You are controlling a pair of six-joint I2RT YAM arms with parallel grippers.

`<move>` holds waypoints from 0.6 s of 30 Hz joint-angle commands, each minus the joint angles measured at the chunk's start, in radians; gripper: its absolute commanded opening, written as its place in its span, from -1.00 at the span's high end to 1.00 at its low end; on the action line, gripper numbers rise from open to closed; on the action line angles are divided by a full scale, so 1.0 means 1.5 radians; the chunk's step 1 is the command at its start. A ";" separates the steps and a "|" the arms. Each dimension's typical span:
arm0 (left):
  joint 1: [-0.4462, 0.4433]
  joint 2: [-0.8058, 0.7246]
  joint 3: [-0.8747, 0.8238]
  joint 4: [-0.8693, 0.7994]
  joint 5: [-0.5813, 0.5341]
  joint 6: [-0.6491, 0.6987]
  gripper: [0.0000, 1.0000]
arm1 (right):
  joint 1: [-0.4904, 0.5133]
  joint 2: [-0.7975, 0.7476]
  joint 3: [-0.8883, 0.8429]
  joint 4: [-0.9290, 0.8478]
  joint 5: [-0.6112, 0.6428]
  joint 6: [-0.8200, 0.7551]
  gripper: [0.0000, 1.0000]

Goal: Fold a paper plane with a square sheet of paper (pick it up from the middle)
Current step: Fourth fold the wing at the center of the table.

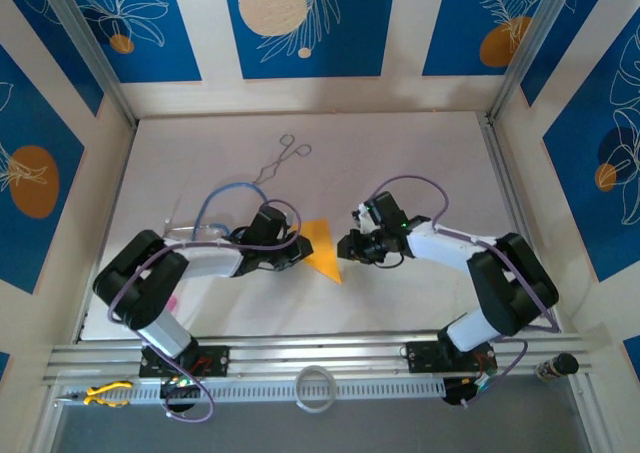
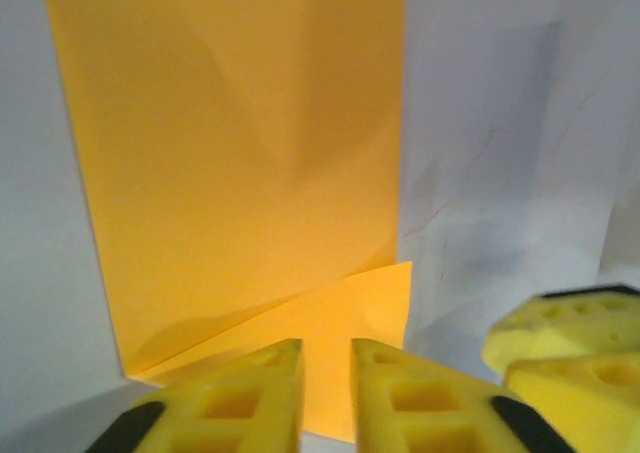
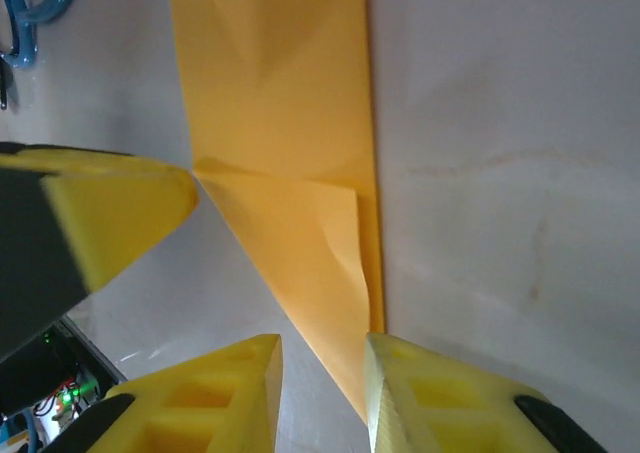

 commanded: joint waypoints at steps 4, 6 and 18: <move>0.033 -0.036 0.015 -0.085 -0.015 0.046 0.45 | 0.024 0.077 0.064 -0.041 0.028 -0.022 0.40; 0.046 -0.037 0.011 -0.083 -0.002 0.049 0.44 | 0.023 0.095 0.077 -0.044 0.034 -0.023 0.41; 0.084 -0.043 0.007 -0.096 0.017 0.066 0.42 | 0.023 0.125 0.104 -0.051 0.029 -0.037 0.63</move>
